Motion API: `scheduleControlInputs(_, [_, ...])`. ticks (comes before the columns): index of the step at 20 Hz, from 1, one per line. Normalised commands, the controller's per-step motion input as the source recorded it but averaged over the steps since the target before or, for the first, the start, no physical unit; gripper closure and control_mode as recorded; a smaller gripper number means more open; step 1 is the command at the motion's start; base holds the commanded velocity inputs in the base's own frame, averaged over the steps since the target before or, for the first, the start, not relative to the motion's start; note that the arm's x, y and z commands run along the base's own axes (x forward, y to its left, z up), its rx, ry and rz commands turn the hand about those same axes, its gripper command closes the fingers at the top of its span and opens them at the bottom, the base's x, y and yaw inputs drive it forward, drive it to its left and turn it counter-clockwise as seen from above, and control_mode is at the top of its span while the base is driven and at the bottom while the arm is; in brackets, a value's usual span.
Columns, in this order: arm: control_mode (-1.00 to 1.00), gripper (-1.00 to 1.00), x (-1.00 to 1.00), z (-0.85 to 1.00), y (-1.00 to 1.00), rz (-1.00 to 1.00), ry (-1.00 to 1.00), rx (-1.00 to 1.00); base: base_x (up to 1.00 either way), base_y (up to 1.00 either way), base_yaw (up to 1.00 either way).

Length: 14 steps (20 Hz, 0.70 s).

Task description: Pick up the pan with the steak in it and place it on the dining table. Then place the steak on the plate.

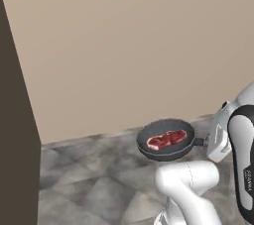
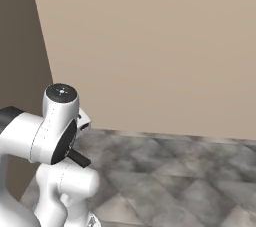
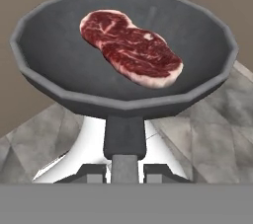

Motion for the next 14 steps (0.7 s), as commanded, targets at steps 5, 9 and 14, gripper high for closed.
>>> scheduleControlInputs(5, [1.0,1.0,0.0,0.0,0.0,0.0,0.0,0.0,1.0,0.2,-0.03])
scheduleControlInputs(9, [1.0,1.0,0.0,0.0,0.0,0.0,0.0,0.0,0.82,0.28,-0.23])
scheduleControlInputs(14, [1.0,1.0,0.0,0.0,0.0,0.0,0.0,0.0,0.12,0.12,-0.49])
